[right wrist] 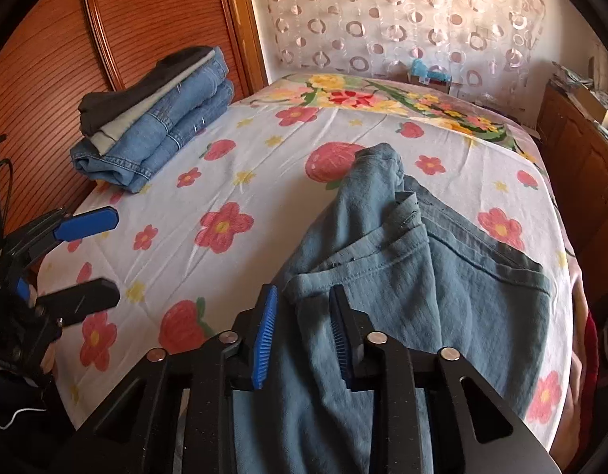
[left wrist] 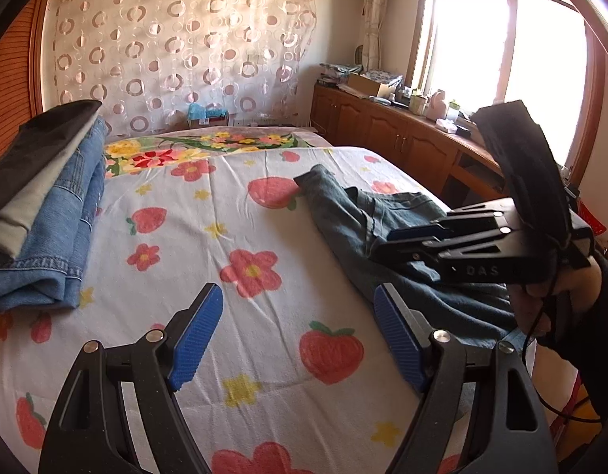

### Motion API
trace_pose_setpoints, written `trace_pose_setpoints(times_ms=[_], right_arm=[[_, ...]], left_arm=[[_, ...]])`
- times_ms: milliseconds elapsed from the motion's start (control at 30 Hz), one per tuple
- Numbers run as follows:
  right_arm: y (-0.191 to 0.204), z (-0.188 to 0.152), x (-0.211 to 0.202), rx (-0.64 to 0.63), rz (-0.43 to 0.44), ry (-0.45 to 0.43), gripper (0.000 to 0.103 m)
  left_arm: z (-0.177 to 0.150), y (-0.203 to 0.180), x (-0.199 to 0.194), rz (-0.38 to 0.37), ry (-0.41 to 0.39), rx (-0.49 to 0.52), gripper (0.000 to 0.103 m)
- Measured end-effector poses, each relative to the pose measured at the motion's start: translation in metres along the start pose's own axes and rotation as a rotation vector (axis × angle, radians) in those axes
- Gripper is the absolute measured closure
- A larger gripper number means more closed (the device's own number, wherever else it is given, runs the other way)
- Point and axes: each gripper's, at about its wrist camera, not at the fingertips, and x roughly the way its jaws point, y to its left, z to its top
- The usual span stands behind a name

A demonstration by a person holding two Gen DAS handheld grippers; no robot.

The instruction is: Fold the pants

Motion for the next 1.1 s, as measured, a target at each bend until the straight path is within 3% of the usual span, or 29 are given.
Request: trace_pose_setpoints(times_ms=[67, 100, 333, 500, 867, 1100], right_arm=[[0.0, 0.002, 0.004, -0.005, 0.0, 0.012, 0.097], [-0.001, 0.002, 0.004, -0.011, 0.002, 0.01, 0.098], [-0.02, 0.005, -0.033, 0.017, -0.039, -0.1, 0.099], [-0.047, 0.004, -0.049, 0.05, -0.132, -0.14, 0.099], [-0.096, -0.01, -0.024, 0.176, -0.223, -0.088, 0.099], [-0.095, 0.001, -0.026, 0.154, -0.265, -0.162, 0.099]], left_arm=[[-0.002, -0.002, 0.002, -0.003, 0.006, 0.004, 0.023], [-0.003, -0.003, 0.002, -0.005, 0.009, 0.006, 0.023], [-0.007, -0.009, 0.006, -0.017, 0.024, 0.015, 0.023], [-0.008, -0.014, 0.007, -0.025, 0.027, 0.026, 0.023], [-0.011, -0.017, 0.01, -0.027, 0.042, 0.033, 0.023], [-0.012, -0.019, 0.01, -0.026, 0.046, 0.035, 0.023]])
